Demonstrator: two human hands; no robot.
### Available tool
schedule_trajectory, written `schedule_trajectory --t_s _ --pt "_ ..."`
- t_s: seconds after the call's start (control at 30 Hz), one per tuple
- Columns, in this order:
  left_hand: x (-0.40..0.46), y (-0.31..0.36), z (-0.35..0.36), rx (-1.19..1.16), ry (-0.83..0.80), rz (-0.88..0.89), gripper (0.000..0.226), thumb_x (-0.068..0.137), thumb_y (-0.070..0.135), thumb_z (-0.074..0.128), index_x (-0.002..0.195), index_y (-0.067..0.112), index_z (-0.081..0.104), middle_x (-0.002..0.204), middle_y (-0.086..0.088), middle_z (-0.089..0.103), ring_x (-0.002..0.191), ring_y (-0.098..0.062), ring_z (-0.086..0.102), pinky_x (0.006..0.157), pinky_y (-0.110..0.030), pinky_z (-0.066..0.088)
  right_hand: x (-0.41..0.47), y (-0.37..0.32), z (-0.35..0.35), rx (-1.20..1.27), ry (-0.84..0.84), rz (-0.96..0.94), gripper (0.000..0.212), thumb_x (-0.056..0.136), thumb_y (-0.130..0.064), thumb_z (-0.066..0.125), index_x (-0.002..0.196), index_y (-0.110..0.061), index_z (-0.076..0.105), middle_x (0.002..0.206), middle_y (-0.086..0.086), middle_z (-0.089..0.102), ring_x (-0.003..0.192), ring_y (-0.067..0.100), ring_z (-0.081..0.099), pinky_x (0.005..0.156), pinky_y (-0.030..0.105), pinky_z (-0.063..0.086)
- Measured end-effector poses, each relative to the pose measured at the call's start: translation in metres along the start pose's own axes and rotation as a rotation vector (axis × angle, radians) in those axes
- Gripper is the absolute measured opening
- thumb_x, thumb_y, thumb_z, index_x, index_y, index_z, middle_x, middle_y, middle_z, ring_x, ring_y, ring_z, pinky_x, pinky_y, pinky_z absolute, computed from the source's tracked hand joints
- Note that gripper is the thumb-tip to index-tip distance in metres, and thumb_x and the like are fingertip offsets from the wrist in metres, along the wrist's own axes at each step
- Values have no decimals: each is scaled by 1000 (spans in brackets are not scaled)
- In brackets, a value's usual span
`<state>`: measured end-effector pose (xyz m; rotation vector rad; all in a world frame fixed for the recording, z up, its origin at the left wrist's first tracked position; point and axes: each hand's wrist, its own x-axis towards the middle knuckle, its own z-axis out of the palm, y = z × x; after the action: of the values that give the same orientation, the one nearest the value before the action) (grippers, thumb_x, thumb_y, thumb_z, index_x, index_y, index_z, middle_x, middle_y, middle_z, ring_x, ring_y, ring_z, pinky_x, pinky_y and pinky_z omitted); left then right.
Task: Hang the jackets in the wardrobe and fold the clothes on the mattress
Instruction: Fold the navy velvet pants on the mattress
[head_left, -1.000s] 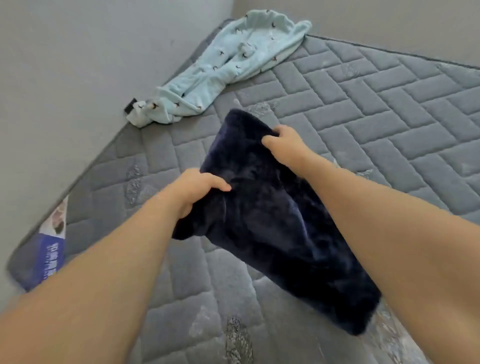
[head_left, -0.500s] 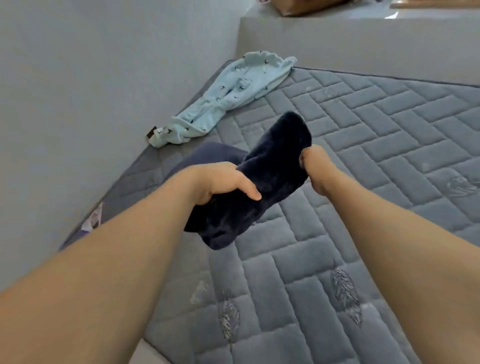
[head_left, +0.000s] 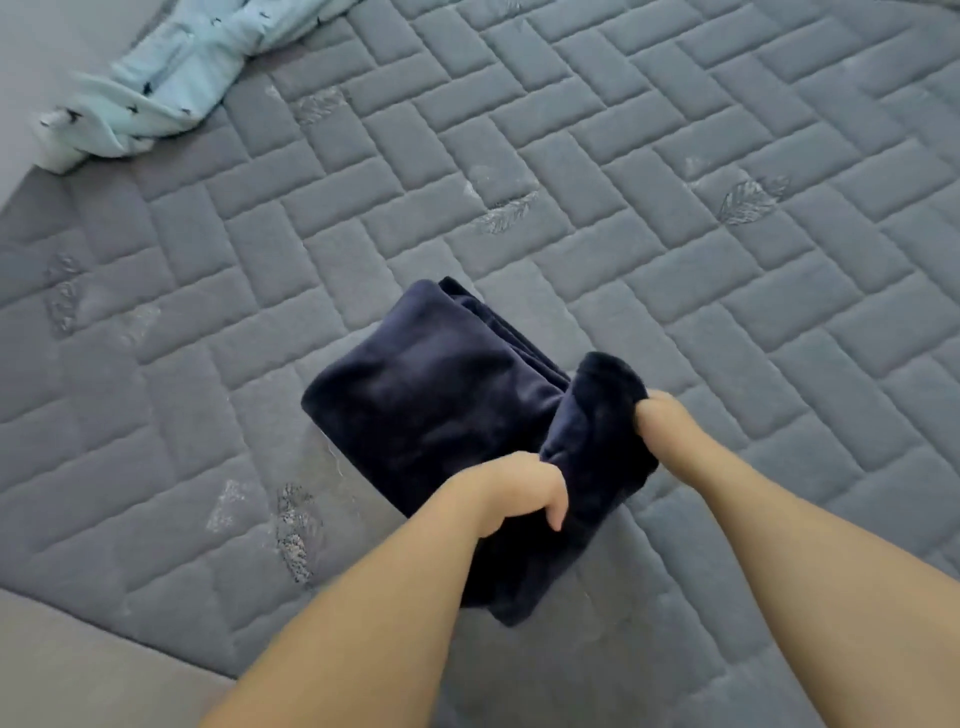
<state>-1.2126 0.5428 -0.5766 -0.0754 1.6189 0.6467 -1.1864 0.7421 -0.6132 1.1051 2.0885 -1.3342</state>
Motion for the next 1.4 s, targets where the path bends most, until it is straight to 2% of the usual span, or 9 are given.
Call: schedule_trajectory --t_s 0.17,0.27,0.4,0.57,0.73,1.03,1.2,1.3,1.4 --pt "-27 3 -145 31 479 76 35 49 12 57 83 14 63 86 -10 63 76 -29 60 61 -31 47 8 -112 48 -92 -24 -282 27 80 -46 39 70 -22 44 70 -5 51 65 17 47 57 34 31" --pt "-9 -21 -206 26 695 161 26 58 23 48 82 18 56 83 -3 63 74 -22 59 57 -30 41 42 -166 101 -314 131 -414 38 82 -50 35 82 -17 54 89 3 57 82 25 53 67 37 40" --pt "72 -64 -226 211 1020 13 40 85 44 40 114 18 52 122 -7 55 116 -32 47 94 -46 38 103 -174 166 -502 345 -340 50 92 -48 31 115 -13 58 116 11 52 111 34 46 97 47 35" --pt "147 -95 -224 307 1288 127 45 80 39 25 94 11 58 96 -11 60 91 -34 51 77 -44 34 162 -144 199 -415 442 -456 58 85 -50 20 94 -9 61 97 11 56 93 32 51 76 40 39" --pt "162 -96 -232 316 1294 215 30 77 33 33 80 11 53 80 -10 53 74 -33 49 68 -39 29 182 -147 196 -422 411 -516 56 82 -45 20 93 -8 61 91 10 59 89 32 53 71 39 38" --pt "165 -93 -236 337 1245 176 36 78 36 33 82 9 56 82 -13 54 75 -34 50 68 -41 28 192 -144 197 -401 392 -538 57 82 -45 21 94 -8 63 90 8 60 90 29 54 71 35 36" --pt "165 -92 -235 336 1277 195 36 79 36 31 78 9 55 81 -13 55 74 -35 50 68 -41 30 198 -149 190 -442 391 -521 43 80 -55 15 68 -24 43 69 -9 41 73 18 41 63 31 21" --pt "166 -96 -236 321 1314 219 40 80 37 27 77 8 54 81 -14 56 75 -35 50 69 -41 29 202 -158 189 -493 350 -469 56 77 -69 12 61 -23 39 63 -10 40 72 23 45 63 34 22" --pt "161 -96 -235 332 1295 232 51 81 42 20 80 6 56 87 -16 59 81 -36 51 71 -42 29 191 -174 178 -522 70 -352 91 63 -99 14 81 -23 61 79 -8 61 80 21 59 70 38 39"
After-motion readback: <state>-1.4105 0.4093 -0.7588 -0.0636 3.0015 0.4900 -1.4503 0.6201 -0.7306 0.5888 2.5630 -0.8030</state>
